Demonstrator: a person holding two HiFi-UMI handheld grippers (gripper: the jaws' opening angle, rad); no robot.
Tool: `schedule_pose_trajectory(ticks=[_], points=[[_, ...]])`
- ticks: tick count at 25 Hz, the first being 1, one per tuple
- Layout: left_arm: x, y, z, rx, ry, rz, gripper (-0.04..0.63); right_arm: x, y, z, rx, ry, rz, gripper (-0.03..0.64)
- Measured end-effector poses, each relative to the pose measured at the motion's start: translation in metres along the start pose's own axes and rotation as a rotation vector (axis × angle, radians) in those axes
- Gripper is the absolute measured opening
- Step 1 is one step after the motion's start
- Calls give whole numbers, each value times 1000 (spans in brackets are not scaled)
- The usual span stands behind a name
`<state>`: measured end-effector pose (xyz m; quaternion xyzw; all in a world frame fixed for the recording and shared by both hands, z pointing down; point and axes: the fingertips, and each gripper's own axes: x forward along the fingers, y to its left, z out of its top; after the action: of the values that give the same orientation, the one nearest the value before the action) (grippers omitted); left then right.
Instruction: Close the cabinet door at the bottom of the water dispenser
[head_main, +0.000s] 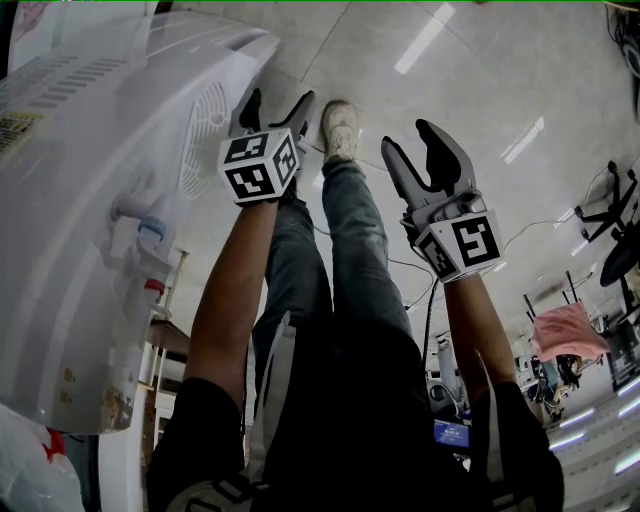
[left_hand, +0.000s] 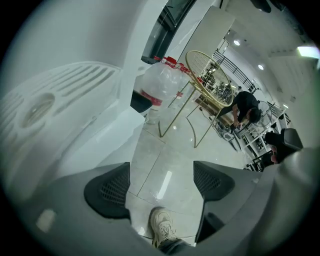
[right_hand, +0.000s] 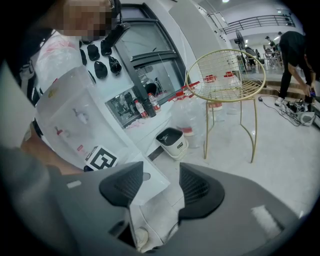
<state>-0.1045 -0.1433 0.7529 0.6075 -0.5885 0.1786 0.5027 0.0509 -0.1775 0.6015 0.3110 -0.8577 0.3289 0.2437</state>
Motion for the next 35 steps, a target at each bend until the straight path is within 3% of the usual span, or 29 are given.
schedule_pose_trajectory(ticks=[20, 26, 35], points=[[16, 4, 31, -32, -56, 129, 422, 11, -16, 8, 7, 16, 9, 222], [20, 4, 42, -60, -71, 152, 422, 20, -16, 16, 7, 17, 24, 222], [25, -2, 59, -39, -81, 153, 422, 24, -15, 31, 17, -6, 34, 222]])
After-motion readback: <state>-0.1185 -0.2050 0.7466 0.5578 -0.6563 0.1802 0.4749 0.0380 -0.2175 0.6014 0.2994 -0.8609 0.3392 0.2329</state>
